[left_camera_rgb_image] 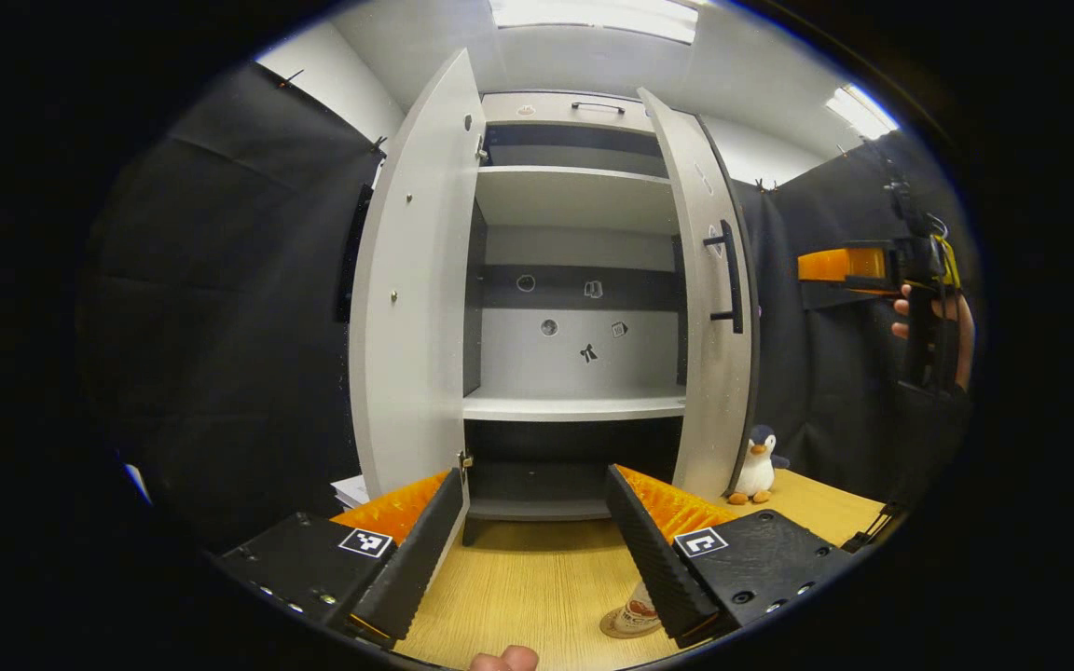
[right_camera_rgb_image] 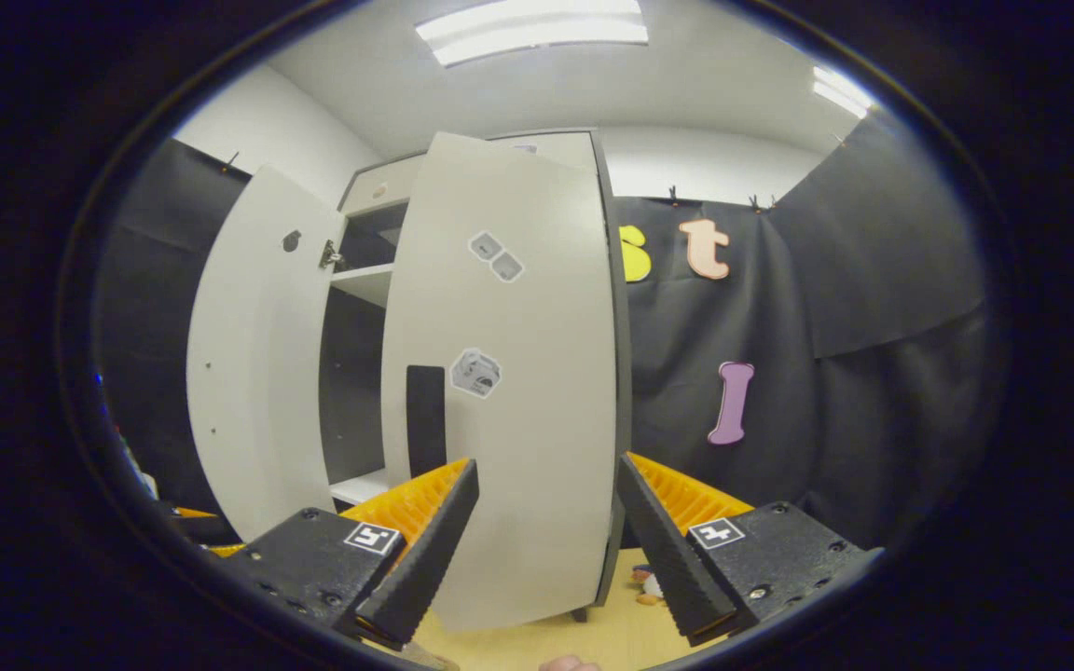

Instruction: Grasp the bottle in the cabinet with the left hand and place it on the coaster, then close the right door with the right hand and the left door with the left hand.

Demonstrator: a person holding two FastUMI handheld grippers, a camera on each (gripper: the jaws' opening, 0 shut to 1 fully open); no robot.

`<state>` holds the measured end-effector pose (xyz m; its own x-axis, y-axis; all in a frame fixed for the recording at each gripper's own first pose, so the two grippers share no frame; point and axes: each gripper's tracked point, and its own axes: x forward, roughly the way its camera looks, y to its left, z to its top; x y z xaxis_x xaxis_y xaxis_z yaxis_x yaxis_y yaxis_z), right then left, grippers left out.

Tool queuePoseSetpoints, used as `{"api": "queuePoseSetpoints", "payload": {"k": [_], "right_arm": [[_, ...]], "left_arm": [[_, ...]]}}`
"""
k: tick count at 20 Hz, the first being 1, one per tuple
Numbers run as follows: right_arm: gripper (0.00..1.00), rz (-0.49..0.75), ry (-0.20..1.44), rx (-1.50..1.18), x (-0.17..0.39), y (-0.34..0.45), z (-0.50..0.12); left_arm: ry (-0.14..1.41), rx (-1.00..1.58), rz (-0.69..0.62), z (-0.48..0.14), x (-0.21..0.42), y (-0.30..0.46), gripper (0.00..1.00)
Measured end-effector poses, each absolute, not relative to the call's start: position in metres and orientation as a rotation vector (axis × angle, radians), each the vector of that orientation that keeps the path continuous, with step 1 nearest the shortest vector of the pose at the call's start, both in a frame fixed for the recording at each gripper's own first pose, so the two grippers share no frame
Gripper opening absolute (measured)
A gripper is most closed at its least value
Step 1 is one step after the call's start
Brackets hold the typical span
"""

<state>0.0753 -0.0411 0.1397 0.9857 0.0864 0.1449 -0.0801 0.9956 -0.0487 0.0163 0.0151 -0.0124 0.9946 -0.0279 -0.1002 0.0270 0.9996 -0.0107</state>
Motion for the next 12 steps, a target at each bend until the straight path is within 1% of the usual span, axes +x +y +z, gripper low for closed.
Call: {"api": "queuePoseSetpoints", "payload": {"k": [1, 3, 4, 5, 6, 12], "right_arm": [[0.98, 0.075, -0.159, -0.048, 0.067, -0.040, 0.133], [0.97, 0.048, -0.165, -0.062, 0.051, -0.039, 0.114], [0.98, 0.038, -0.162, -0.069, 0.044, -0.037, 0.103], [0.98, 0.028, -0.160, -0.072, 0.038, -0.034, 0.093], [0.98, 0.023, -0.152, -0.075, 0.032, -0.032, 0.082], [0.98, 0.029, -0.071, -0.039, 0.001, -0.014, 0.019]], "left_arm": [[0.099, -0.010, -0.030, -0.012, 0.016, 0.014, 0.98], [0.100, -0.011, -0.035, -0.012, 0.015, 0.010, 0.98], [0.101, -0.011, -0.040, -0.013, 0.014, 0.008, 0.94], [0.103, -0.011, -0.044, -0.014, 0.013, 0.006, 0.97], [0.103, -0.009, -0.049, -0.014, 0.013, 0.004, 0.94], [0.115, -0.013, -0.081, -0.019, 0.010, -0.008, 0.94]]}}
